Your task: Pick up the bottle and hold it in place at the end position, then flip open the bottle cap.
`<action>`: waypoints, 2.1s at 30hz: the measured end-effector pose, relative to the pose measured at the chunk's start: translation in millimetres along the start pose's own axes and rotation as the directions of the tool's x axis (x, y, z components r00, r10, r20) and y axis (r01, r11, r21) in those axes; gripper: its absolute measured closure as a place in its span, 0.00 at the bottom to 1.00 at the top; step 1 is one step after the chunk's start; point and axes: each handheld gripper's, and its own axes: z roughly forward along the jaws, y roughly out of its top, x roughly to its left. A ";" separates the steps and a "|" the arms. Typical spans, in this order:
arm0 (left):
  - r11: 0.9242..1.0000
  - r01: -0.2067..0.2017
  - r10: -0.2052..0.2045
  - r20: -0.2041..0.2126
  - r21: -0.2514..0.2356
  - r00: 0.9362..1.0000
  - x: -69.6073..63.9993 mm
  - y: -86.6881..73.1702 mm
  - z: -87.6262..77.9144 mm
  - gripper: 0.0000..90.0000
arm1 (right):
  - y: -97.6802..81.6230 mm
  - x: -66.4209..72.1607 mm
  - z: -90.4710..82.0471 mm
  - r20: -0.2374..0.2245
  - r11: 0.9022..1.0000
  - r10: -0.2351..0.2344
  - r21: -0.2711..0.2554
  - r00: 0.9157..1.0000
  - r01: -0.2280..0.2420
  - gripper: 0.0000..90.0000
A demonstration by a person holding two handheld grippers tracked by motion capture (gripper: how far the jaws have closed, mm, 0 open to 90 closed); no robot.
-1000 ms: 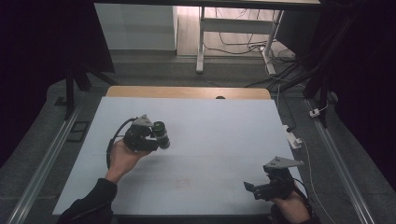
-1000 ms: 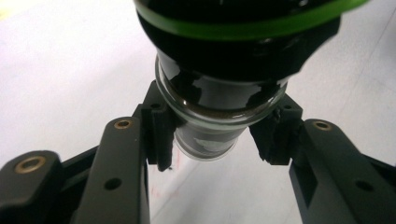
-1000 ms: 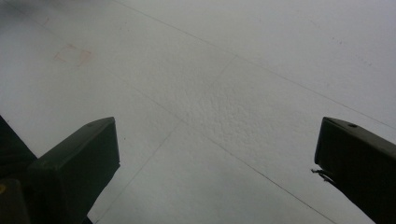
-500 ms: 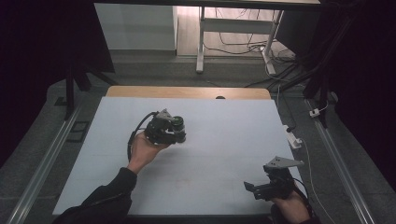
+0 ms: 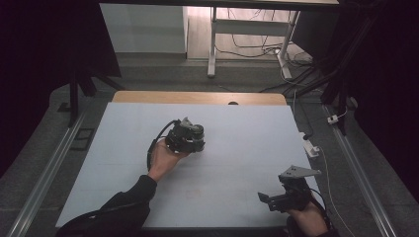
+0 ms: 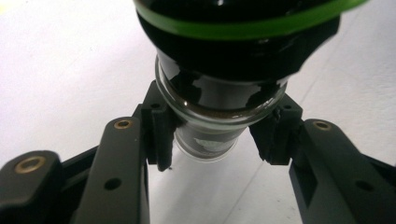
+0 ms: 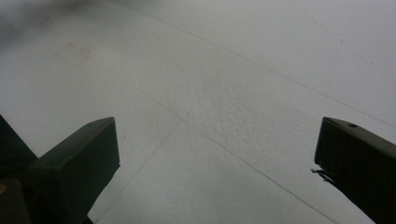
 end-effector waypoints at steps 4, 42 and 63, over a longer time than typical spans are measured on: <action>1.000 0.007 -0.007 0.003 0.002 1.000 0.4 -3.2 8.4 0.60 | 0.0 -0.4 0.0 0.000 1.000 0.001 -0.001 1.000 -0.001 0.00; 1.000 -0.018 0.019 -0.027 0.016 0.999 -4.3 -15.2 27.5 0.60 | 0.1 3.4 -1.9 0.009 0.999 -0.032 -0.015 0.999 0.032 0.00; 1.000 -0.024 0.025 -0.026 0.013 0.999 -4.3 -16.0 27.6 0.60 | 10.0 10.1 -1.6 -0.069 0.996 -0.067 -0.071 0.995 0.062 0.00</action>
